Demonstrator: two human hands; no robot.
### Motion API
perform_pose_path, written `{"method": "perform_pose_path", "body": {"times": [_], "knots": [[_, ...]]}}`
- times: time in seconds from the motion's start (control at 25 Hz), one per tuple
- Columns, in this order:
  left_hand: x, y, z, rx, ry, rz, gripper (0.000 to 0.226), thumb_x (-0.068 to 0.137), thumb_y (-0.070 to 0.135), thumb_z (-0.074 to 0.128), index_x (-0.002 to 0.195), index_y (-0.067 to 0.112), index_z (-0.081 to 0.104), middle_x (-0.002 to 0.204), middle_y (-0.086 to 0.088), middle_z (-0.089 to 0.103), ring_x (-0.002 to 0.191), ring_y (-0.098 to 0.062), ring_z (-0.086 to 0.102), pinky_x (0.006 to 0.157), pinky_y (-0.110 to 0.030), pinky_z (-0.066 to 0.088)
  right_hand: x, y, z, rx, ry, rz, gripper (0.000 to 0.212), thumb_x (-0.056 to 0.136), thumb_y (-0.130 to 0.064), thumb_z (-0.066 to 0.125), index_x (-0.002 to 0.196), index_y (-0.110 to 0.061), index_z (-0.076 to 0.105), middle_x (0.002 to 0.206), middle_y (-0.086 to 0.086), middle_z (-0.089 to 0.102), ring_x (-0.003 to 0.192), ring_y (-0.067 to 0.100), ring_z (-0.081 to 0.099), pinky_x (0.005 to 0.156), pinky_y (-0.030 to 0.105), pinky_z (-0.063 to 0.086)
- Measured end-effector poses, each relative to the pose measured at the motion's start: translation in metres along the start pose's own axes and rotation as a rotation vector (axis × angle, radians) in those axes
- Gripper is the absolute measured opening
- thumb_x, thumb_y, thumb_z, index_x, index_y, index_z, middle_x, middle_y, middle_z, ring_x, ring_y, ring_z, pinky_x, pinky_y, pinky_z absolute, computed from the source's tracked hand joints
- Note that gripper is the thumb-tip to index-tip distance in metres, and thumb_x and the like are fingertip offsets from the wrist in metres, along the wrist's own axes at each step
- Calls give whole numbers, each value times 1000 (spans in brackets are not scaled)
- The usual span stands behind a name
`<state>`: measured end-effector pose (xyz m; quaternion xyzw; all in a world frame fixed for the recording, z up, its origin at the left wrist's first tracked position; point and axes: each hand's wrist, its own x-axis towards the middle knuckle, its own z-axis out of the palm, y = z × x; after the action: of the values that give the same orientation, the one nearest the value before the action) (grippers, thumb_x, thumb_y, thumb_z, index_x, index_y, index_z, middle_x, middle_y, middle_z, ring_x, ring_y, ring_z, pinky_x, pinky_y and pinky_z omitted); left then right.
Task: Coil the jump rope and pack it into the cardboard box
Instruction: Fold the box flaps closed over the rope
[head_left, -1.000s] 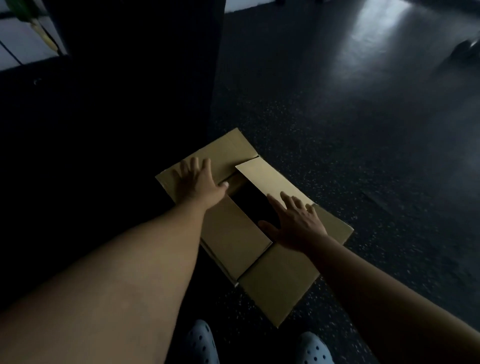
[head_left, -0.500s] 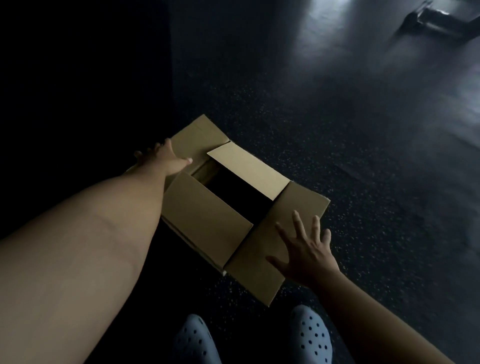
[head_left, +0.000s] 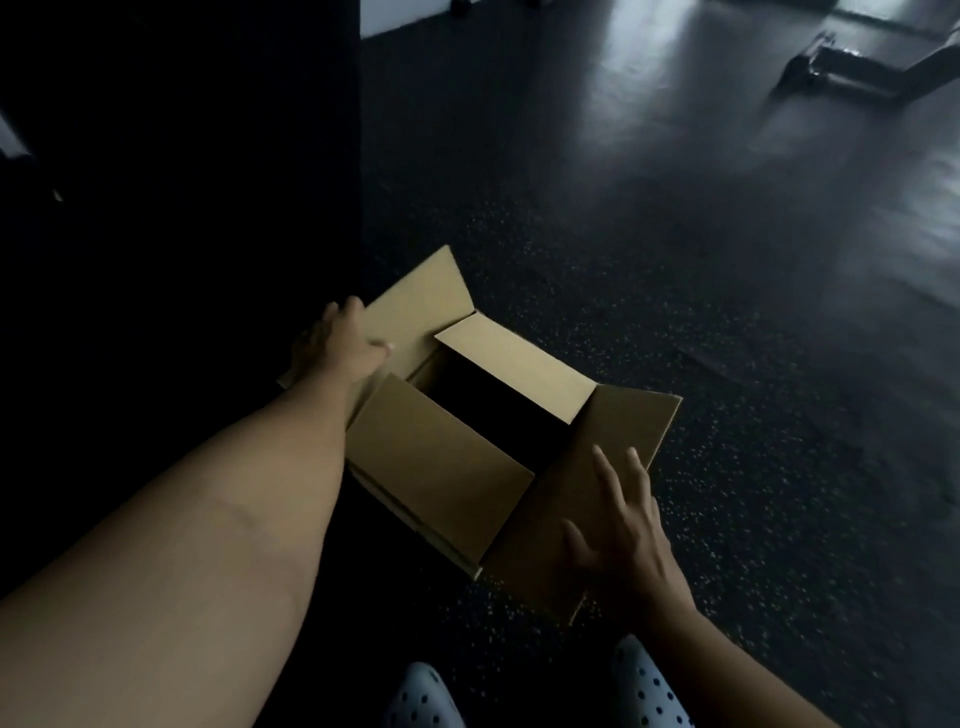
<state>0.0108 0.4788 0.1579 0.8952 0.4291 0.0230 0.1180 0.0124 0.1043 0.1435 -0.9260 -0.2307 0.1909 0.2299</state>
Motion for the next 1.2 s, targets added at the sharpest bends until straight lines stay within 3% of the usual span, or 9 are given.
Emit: {"method": "perform_pose_path", "body": {"times": [0.08,0.28,0.4,0.52,0.6,0.76,0.92,1.08,1.2], "knots": [[-15,15,-4,12,-13,139,63,82,50,72,131,21,46,138,-11,52,116,-37,58,82,-44,50,-1,-22,-6,61,20,-63,102,93,-34,68,160,-40,-9,168,0,-24,156,34,15,115,45,40],[-41,28,-1,153,-188,242,115,69,56,83,154,17,17,151,-16,44,135,-36,46,100,-49,48,16,-78,1,153,61,-70,108,95,-39,66,159,-27,-20,164,11,-34,152,21,10,117,41,33],[-47,22,2,374,-158,296,122,67,53,85,154,17,8,150,-17,41,132,-35,47,94,-47,51,26,-92,13,32,30,-13,94,97,-51,56,163,-19,-3,161,11,-41,156,37,8,120,44,31],[-51,36,9,548,-90,274,129,70,50,84,157,17,-4,149,-20,39,122,-34,54,84,-41,57,32,-101,21,-94,42,27,85,95,-56,51,161,-16,14,161,14,-40,147,37,28,107,47,47],[-53,46,17,620,-76,278,132,72,43,84,157,16,-14,142,-22,44,108,-32,59,75,-39,59,38,-105,25,-165,45,36,82,94,-59,49,158,-16,21,161,18,-37,141,38,34,104,48,48],[-52,64,14,600,-105,281,119,75,49,81,158,20,0,150,-22,38,109,-32,62,71,-37,58,48,-110,29,-190,45,18,74,93,-67,43,151,-22,32,164,18,-31,141,39,34,106,50,46],[-41,77,0,338,-195,330,110,74,53,81,155,17,16,151,-15,41,128,-35,53,90,-45,52,58,-103,22,-169,42,-49,73,95,-67,37,152,-23,28,169,16,-13,137,37,39,102,47,47],[-46,73,6,270,-308,709,31,96,40,54,121,22,48,123,-7,58,105,-30,64,72,-39,42,79,-103,21,-139,-40,-116,76,96,-64,35,159,-28,14,170,7,12,146,38,33,108,57,43],[-49,75,16,255,-311,776,28,98,28,50,125,26,48,125,-6,53,105,-30,63,72,-40,41,89,-108,19,-112,-73,-150,70,96,-47,49,157,-30,18,159,7,27,135,38,44,97,51,52]]}}
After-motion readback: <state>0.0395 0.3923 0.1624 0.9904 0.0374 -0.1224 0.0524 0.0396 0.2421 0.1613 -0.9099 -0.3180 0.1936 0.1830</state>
